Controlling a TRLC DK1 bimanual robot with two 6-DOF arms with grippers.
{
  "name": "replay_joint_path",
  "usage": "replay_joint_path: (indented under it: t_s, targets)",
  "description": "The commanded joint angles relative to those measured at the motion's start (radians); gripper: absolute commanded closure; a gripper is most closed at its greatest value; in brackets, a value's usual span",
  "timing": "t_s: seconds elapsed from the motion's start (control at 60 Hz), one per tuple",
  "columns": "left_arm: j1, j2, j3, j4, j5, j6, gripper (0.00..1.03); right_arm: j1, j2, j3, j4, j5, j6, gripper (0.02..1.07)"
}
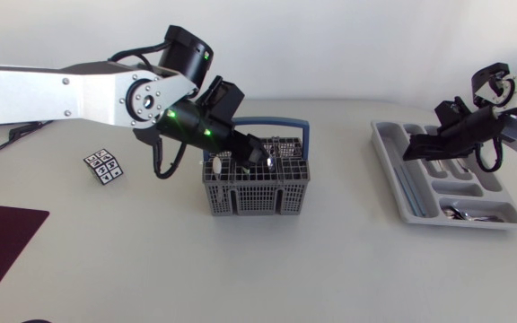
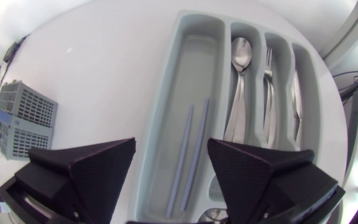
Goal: Transfer all utensils from the basket to the drawer tray.
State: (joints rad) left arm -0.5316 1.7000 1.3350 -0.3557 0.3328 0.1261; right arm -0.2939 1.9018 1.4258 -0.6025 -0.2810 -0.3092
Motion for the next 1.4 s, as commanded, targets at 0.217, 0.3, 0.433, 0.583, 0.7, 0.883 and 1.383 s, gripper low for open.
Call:
replay_joint_path:
  t_s: [0.217, 0.3, 0.433, 0.583, 0.7, 0.883, 1.383]
  targets:
    - [-0.021, 0.130, 0.124, -0.049, 0.003, -0.039, 0.50, 0.116, -0.170, -0.143, 0.013, 0.002, 0.033, 0.13]
    - [-0.025, 0.156, 0.148, -0.049, 0.003, -0.049, 0.59, 0.151, -0.208, -0.185, 0.027, 0.003, 0.042, 0.13]
    - [-0.042, 0.179, 0.162, -0.052, 0.002, -0.063, 0.66, 0.190, -0.270, -0.238, 0.038, 0.006, 0.050, 0.13]
    - [-0.057, 0.182, 0.151, -0.052, -0.023, -0.071, 0.78, 0.205, -0.300, -0.269, 0.052, 0.019, 0.050, 0.13]
    - [-0.074, 0.181, 0.132, -0.046, -0.061, -0.069, 0.78, 0.210, -0.305, -0.292, 0.070, 0.026, 0.050, 0.13]
    - [-0.090, 0.162, 0.082, 0.014, -0.113, -0.077, 0.87, 0.210, -0.308, -0.335, 0.107, 0.034, 0.048, 0.13]
    - [-0.079, 0.101, -0.007, 0.080, -0.113, -0.089, 0.98, 0.257, -0.342, -0.378, 0.121, 0.054, 0.050, 0.13]
